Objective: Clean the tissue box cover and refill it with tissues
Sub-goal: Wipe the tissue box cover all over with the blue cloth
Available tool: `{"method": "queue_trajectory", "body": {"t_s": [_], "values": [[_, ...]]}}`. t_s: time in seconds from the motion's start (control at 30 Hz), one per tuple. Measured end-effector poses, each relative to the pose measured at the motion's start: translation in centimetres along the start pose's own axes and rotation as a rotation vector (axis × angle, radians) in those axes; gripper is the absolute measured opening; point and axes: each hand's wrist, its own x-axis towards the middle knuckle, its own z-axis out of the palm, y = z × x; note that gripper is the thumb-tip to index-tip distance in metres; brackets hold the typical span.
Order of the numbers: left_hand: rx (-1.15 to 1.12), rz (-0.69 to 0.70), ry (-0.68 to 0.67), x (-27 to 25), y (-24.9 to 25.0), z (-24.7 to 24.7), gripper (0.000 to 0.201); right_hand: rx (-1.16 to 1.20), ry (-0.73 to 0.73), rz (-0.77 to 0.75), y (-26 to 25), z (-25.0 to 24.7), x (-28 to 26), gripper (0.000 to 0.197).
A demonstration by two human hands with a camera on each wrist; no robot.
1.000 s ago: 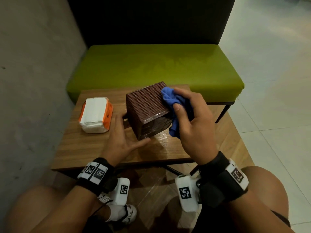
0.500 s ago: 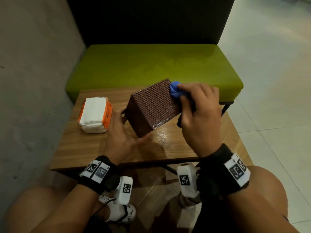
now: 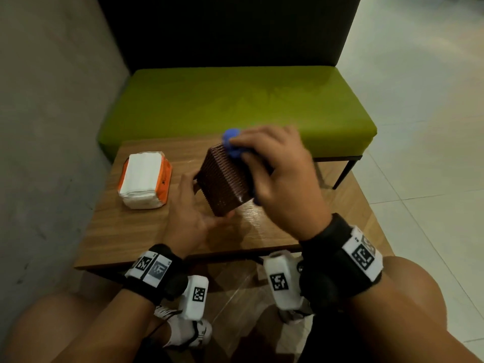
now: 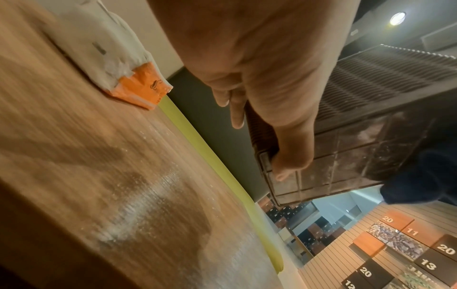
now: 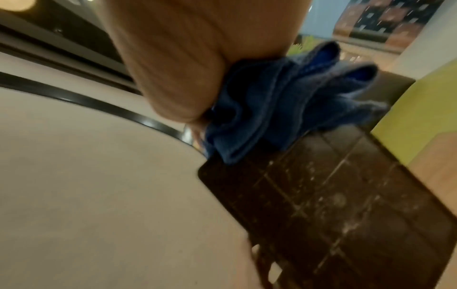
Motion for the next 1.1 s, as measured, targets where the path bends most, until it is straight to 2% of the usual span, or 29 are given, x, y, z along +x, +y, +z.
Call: {"method": "queue_trajectory", "body": {"t_s": [0.07,0.13,0.3,0.43,0.57,0.7,0.83,0.87,0.97,1.0,1.03,1.1], "values": [[0.009,-0.012,-0.029,0.2,0.4,0.0,0.110,0.083,-0.135,-0.137,-1.1,-0.3,-0.3,0.024],[-0.033,-0.045,-0.053,0.1,0.6,-0.2,0.108,0.177,-0.159,-0.111,-0.4,-1.0,0.1,0.025],[-0.073,-0.166,-0.141,-0.1,1.5,-1.1,0.102,0.280,0.180,0.203,3.2,-1.6,0.8,0.029],[-0.240,-0.321,-0.201,0.1,1.8,-1.5,0.106,0.169,0.283,0.221,3.8,-0.5,0.6,0.041],[-0.397,-0.420,-0.183,0.5,2.3,-2.1,0.081,-0.027,0.185,0.130,4.8,0.6,-0.2,0.037],[-0.486,-0.480,-0.198,0.5,2.4,-2.2,0.071,-0.137,0.211,0.044,4.1,2.0,-1.0,0.029],[-0.531,-0.485,-0.219,0.3,2.0,-2.5,0.069,-0.181,-0.030,-0.221,3.9,2.4,-1.6,0.028],[-0.525,-0.477,-0.206,0.3,2.0,-2.6,0.073,-0.186,-0.015,-0.213,4.7,2.1,-1.2,0.028],[-0.482,-0.454,-0.178,0.2,2.0,-2.4,0.083,-0.145,0.180,0.004,6.2,1.5,0.1,0.028],[-0.484,-0.456,-0.180,0.2,2.2,-2.3,0.082,-0.123,0.191,0.029,5.6,1.9,0.0,0.028],[-0.497,-0.458,-0.181,0.3,2.3,-2.2,0.079,-0.107,0.143,-0.004,4.5,2.5,-0.5,0.028],[-0.531,-0.458,-0.179,0.6,2.4,-2.1,0.074,-0.085,-0.038,-0.163,2.6,3.6,-1.9,0.028]]}}
